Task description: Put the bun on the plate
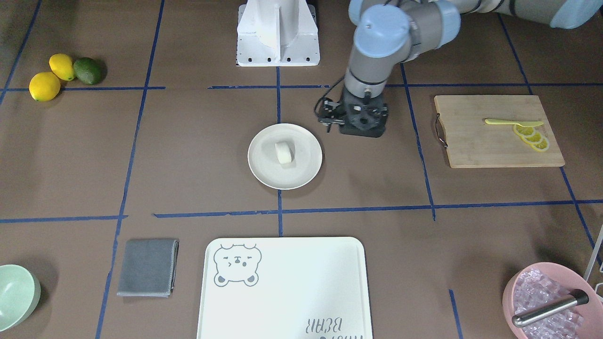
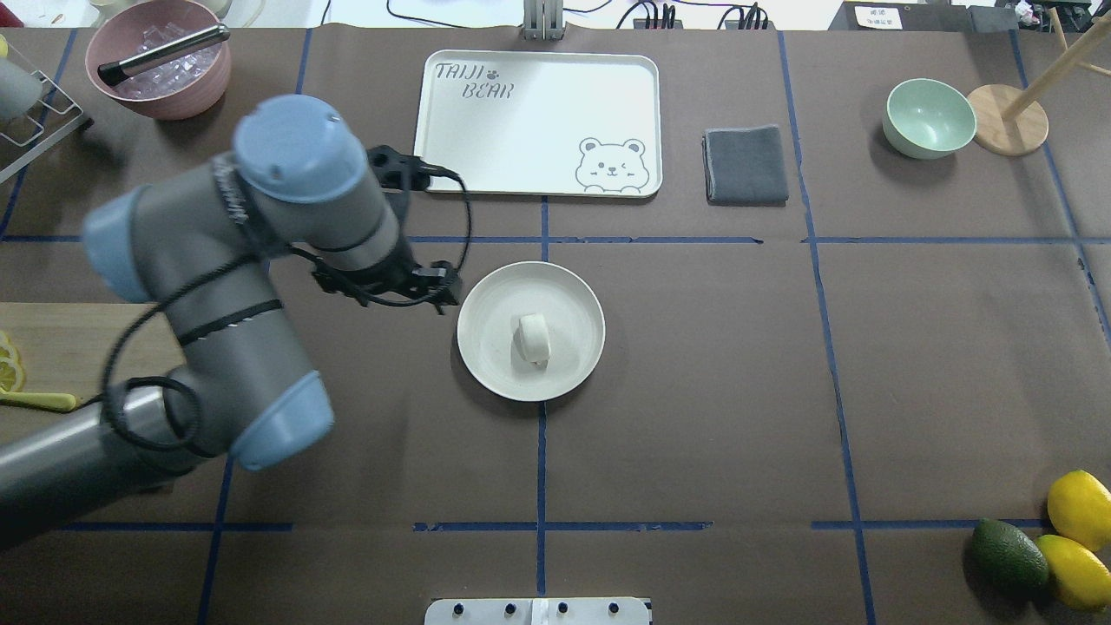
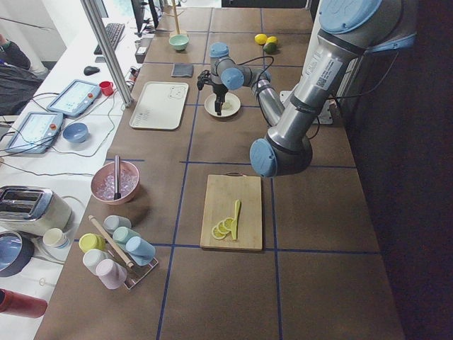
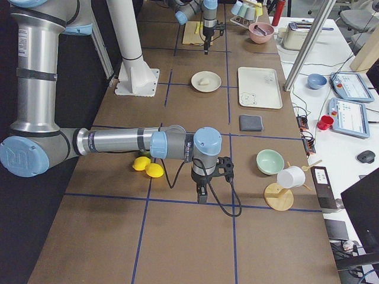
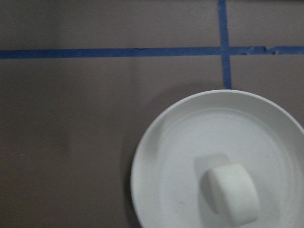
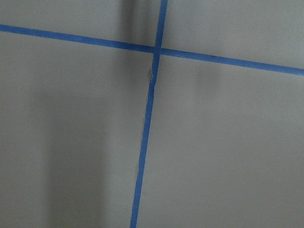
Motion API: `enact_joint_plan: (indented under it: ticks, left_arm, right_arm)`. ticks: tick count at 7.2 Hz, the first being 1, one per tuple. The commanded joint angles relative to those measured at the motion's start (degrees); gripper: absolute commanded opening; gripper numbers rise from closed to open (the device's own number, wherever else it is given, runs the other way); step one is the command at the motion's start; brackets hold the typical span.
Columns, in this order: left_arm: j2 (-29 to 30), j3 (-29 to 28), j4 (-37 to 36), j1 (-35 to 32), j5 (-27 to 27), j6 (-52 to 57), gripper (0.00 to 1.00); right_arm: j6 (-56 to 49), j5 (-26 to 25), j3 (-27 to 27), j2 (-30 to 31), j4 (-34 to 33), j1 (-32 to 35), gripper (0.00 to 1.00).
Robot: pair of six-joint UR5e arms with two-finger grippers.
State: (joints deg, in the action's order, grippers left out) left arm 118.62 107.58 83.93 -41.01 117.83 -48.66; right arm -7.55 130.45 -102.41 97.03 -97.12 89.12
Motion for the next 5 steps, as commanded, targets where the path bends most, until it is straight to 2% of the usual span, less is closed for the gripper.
enact_joint_plan:
  ticks: [1, 2, 3, 4, 5]
  left_arm:
    - [-13.8, 5.3, -0.7, -13.2, 6.5, 23.4, 1.00]
    - [-18.8, 4.1, -0.7, -22.2, 11.4, 36.5, 1.00]
    - [-21.9, -0.2, -0.6, -30.2, 13.1, 48.4, 1.00]
    - [-23.0, -5.8, -0.5, -37.3, 15.0, 54.9, 1.00]
    - [-25.7, -9.5, -0.1, -42.4, 15.8, 55.1, 1.00]
  right_arm:
    - [0.0, 0.0, 0.0, 0.0, 0.0, 0.0, 1.00]
    - [0.0, 0.1, 0.0, 0.0, 0.0, 0.0, 1.00]
    - [0.0, 0.0, 0.0, 0.0, 0.0, 0.0, 1.00]
    - [0.0, 0.0, 0.0, 0.0, 0.0, 0.0, 1.00]
    - [0.0, 0.1, 0.0, 0.0, 0.0, 0.0, 1.00]
